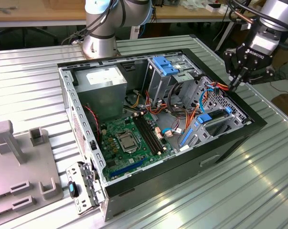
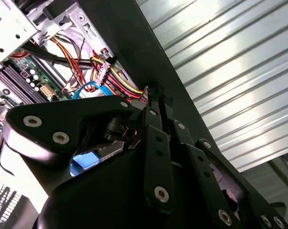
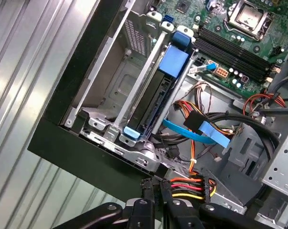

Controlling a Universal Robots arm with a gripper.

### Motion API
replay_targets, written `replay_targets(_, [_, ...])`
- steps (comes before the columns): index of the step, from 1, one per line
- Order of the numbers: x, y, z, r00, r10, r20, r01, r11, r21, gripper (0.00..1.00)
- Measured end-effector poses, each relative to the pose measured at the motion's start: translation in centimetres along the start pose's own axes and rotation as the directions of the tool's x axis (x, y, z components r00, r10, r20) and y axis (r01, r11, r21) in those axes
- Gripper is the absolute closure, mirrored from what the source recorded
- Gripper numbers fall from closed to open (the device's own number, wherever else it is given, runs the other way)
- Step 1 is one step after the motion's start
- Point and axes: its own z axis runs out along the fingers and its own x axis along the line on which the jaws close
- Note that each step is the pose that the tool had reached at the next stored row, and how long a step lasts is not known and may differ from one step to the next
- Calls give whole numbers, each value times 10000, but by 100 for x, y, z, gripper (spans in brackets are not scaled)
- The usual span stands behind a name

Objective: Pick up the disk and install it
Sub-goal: 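Insert the first disk wire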

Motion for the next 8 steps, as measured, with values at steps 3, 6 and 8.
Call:
replay_targets(3, [-2,5,0,9992,408,-12,-408,9992,-17,83])
replay_targets(6, [32,39,0,9990,454,14,-454,9990,-8,83])
replay_targets(8, [61,66,0,9990,454,22,-454,9990,-3,83])
